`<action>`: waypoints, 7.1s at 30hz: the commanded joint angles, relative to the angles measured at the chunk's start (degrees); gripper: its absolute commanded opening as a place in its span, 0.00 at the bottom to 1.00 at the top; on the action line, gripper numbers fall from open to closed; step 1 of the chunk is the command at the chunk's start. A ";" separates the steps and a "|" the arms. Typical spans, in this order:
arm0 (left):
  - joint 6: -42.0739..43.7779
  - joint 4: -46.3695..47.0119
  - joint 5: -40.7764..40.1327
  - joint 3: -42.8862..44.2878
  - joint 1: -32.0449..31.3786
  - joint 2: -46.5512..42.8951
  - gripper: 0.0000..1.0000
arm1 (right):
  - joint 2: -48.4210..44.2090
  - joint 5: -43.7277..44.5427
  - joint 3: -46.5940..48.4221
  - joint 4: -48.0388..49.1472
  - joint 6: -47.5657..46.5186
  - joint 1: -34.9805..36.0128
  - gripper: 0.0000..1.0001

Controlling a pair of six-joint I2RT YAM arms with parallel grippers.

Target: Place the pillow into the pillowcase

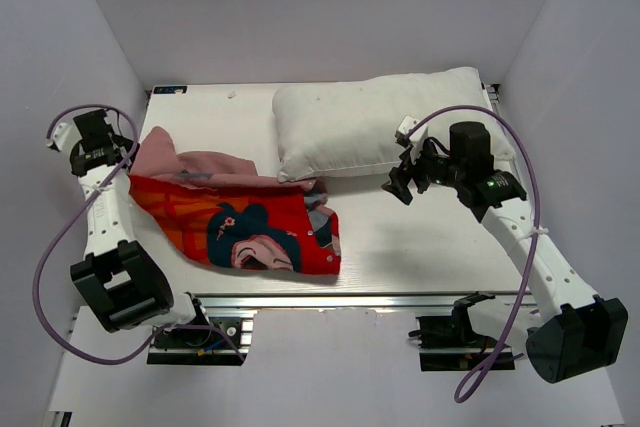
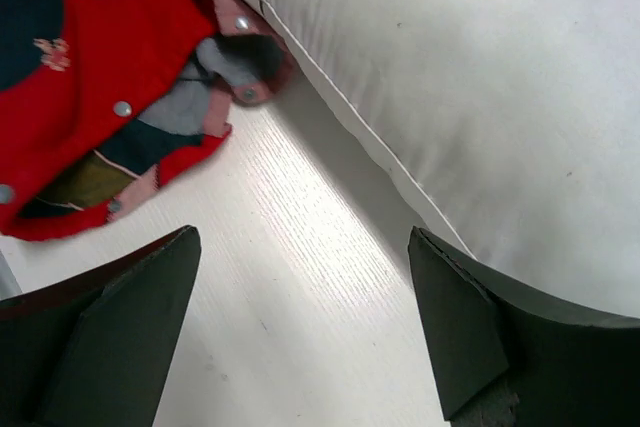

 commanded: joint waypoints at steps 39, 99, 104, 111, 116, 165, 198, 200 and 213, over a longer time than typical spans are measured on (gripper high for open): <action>-7.60 -2.84 18.01 -23.35 -38.16 -33.56 0.75 | 44.55 11.39 17.32 19.27 41.74 25.46 0.77; -10.14 1.29 23.55 -27.65 -38.16 -35.50 0.75 | 44.66 20.35 16.97 24.37 44.82 30.91 0.00; -10.41 5.16 26.36 -30.29 -38.25 -32.96 0.75 | 37.10 19.12 16.44 25.42 43.94 31.79 0.00; -9.80 11.92 28.90 -31.96 -41.41 -30.14 0.75 | 34.18 18.51 20.74 24.02 46.57 33.64 0.00; -8.74 13.08 28.74 -31.26 -45.01 -27.15 0.75 | 35.32 20.78 23.03 20.08 45.70 34.17 0.00; -9.62 10.08 12.06 -25.81 -57.58 -24.16 0.80 | 41.47 6.73 27.96 22.52 56.68 33.20 0.00; -20.68 -8.81 -22.06 -18.24 -72.79 -10.88 0.00 | 34.27 -4.70 22.77 26.74 71.01 32.67 0.00; -22.09 -11.00 -22.42 -19.65 -72.79 -13.60 0.00 | 33.75 -4.09 22.34 26.39 69.52 32.50 0.00; -29.84 -22.61 -24.71 -24.75 -72.79 -35.83 0.00 | 31.20 -19.18 21.89 26.83 49.68 19.85 0.84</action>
